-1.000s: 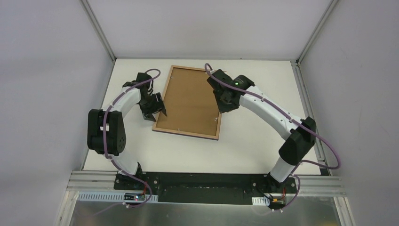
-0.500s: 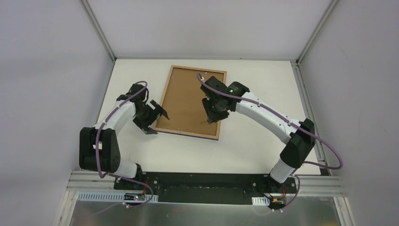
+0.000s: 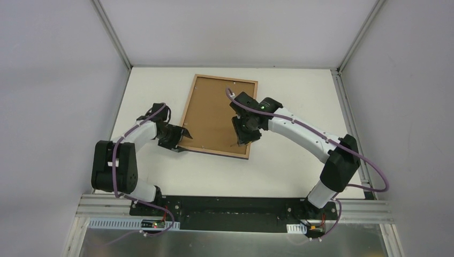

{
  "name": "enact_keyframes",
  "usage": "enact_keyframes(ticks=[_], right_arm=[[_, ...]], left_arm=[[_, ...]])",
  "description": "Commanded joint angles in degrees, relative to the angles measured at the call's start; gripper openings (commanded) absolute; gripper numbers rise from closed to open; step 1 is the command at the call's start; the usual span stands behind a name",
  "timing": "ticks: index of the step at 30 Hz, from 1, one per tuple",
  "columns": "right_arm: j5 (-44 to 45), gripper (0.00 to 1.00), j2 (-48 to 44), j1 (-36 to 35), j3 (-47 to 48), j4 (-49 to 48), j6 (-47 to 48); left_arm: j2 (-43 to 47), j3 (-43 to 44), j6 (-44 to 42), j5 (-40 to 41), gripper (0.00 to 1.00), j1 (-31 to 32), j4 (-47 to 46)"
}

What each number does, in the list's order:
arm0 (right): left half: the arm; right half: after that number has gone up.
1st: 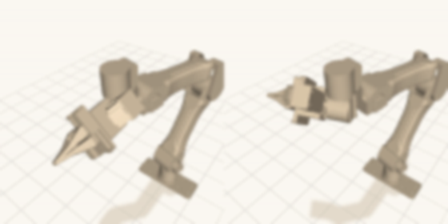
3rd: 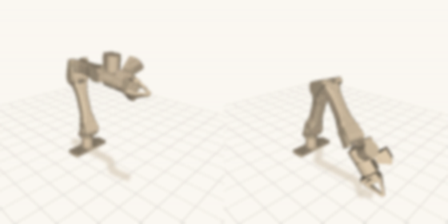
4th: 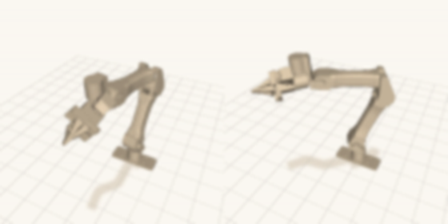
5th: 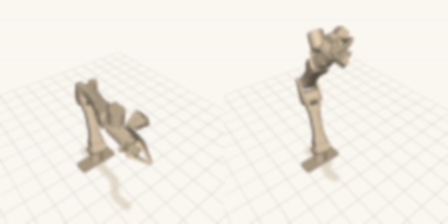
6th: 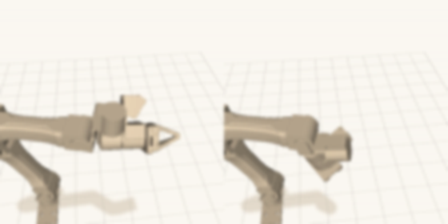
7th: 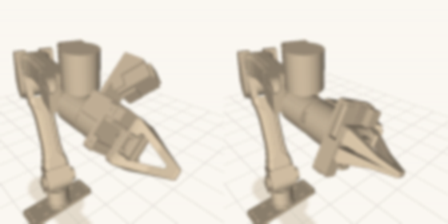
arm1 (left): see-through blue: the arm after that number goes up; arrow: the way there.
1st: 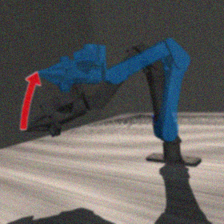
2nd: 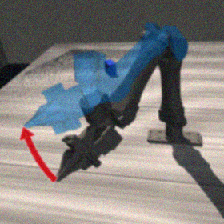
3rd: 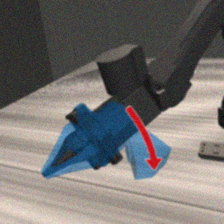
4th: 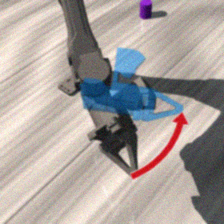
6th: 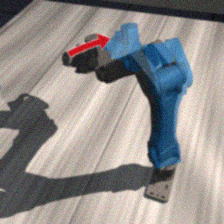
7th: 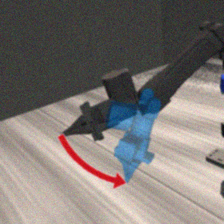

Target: Take the photo out of the frame

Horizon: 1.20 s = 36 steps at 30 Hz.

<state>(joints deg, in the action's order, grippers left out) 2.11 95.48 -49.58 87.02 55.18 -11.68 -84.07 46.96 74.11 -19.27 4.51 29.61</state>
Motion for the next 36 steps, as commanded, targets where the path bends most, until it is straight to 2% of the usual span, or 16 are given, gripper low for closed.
enact_keyframes(ticks=[1, 9, 14, 21, 23, 25, 29, 36], right_arm=[[-1.55, 0.00, -4.24, 0.08, -0.43, -2.47, -2.19], [-1.58, 0.00, -3.47, -0.41, -0.42, -2.88, -1.69], [-3.60, 0.00, -2.14, -1.77, 0.99, -2.72, -0.45], [-4.43, 0.00, -1.28, -4.77, 1.09, -3.24, 2.06], [-4.58, 0.00, -0.95, -5.63, 0.72, -3.93, 2.42], [-4.88, 0.00, -0.28, -6.53, 0.61, -4.77, 2.72], [-5.02, 0.00, 2.68, -7.79, 1.98, -6.17, 2.88], [0.68, 0.00, 8.85, -9.03, 8.69, -4.77, 3.87]], left_arm=[[-1.07, -3.41, 5.42, 1.39, 0.53, 0.78, -1.64], [-0.88, -6.91, 5.32, 2.86, 0.51, 0.85, -1.81], [-4.74, -3.03, -6.69, 6.12, 0.22, 1.10, -1.83], [-8.20, 0.67, -21.49, 7.51, 0.00, 2.21, -2.35], [-9.08, 2.50, -27.17, 7.52, 0.00, 2.91, -2.44], [-10.37, 3.66, -29.28, 5.20, 0.00, 3.02, -3.97], [-16.09, 7.79, -30.88, -1.77, 0.00, 3.04, -6.27], [-20.86, 12.41, -32.42, -4.59, 0.00, 3.05, -7.88]])
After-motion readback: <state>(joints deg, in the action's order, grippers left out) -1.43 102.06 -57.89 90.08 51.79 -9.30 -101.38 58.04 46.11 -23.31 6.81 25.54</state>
